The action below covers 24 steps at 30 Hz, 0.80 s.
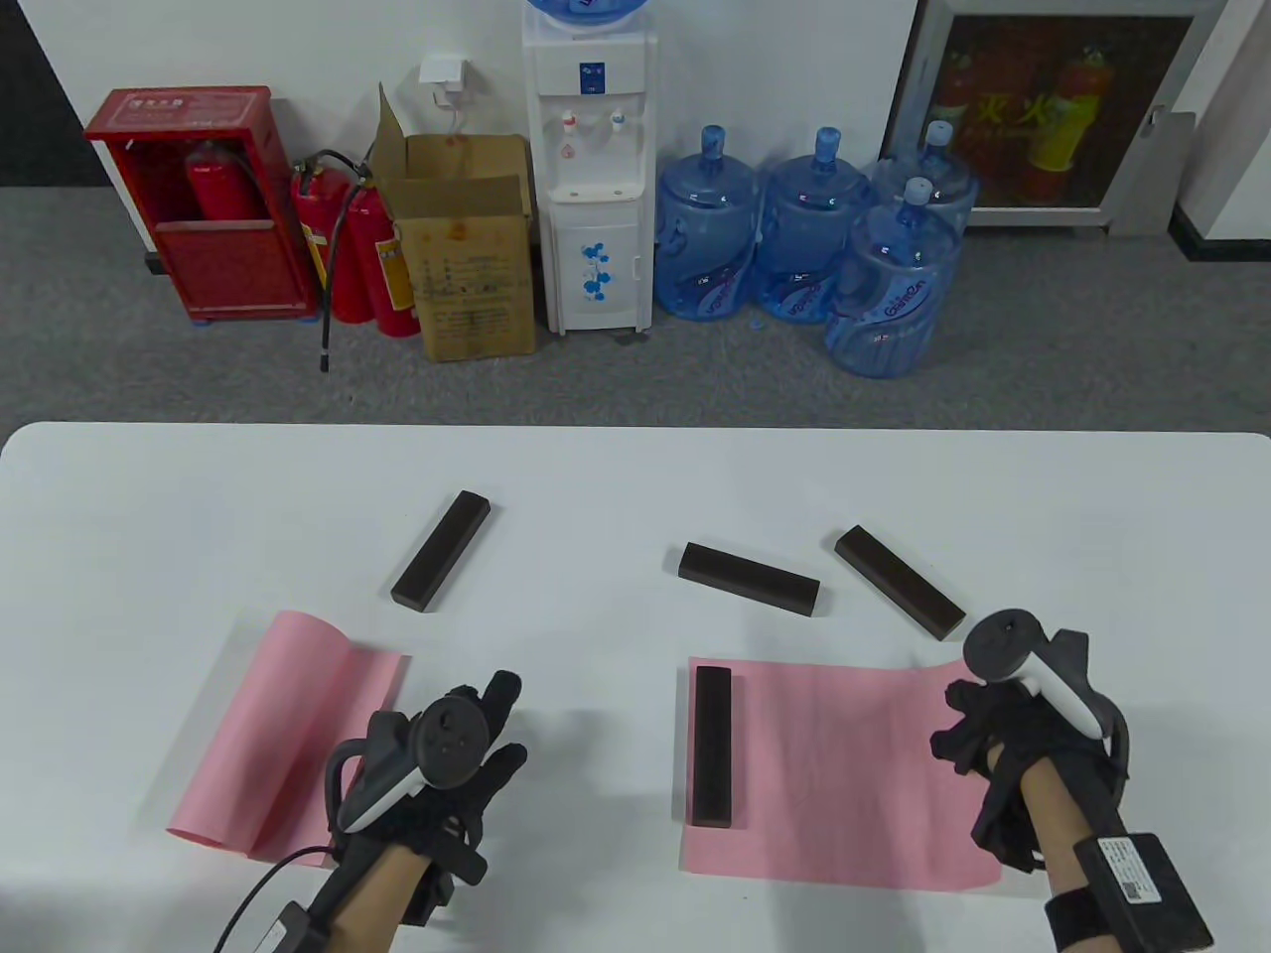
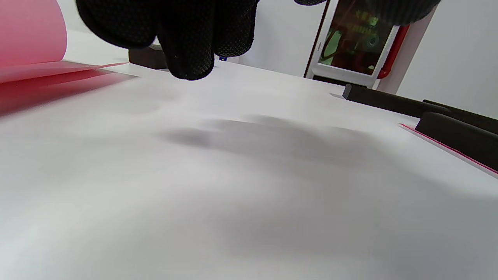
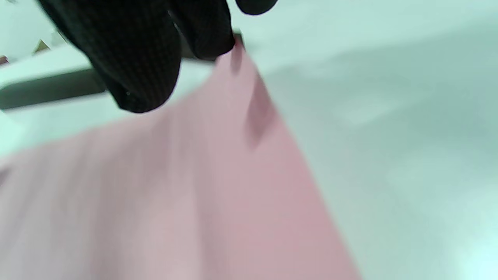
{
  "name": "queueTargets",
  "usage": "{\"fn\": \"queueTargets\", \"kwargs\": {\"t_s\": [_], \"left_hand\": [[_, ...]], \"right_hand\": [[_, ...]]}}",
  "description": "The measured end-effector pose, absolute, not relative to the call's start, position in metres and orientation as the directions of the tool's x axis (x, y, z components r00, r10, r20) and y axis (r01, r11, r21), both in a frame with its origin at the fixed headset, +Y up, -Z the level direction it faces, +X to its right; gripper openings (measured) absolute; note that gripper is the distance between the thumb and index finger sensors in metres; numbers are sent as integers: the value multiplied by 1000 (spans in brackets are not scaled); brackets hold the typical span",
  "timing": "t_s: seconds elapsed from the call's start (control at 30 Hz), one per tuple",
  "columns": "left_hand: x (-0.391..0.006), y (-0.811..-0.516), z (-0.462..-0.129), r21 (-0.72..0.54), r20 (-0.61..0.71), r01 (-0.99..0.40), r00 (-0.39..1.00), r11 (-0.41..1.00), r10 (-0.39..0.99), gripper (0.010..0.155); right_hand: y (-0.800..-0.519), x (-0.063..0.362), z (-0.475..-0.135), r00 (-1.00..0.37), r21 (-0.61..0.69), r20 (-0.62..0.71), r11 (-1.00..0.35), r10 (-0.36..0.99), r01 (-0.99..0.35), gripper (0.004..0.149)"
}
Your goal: Unroll papers and secure with paperweights
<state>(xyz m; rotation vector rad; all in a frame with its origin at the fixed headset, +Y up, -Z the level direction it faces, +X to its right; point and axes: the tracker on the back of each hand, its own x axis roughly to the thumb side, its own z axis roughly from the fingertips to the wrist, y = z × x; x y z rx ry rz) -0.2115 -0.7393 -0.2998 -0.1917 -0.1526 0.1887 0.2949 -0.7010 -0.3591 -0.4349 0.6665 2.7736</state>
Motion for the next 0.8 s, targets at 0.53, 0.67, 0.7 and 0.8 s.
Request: {"fn": "queueTargets", "kwargs": {"t_s": [0.53,0.67,0.7,0.8], "left_hand": [[-213,-745,-300,-247,124,-158,973,956,193,72],[-214,-746,-300,-257,120,-157,974,953,193,71],[-214,-747,-300,-261,120,-156,974,953,192,72],[-214,-748,-301,-272,119,-154,974,950,192,71]], "right_hand": [[-705,241,-513,-889,375,-451,-921,-81,-106,84],[-732,244,-526,-870,432,-468,-899,-155,-73,86],[-738,245,-528,-864,448,-469,-892,-180,-58,87],[-750,249,-531,-858,455,-473,-889,-198,-45,86]]}}
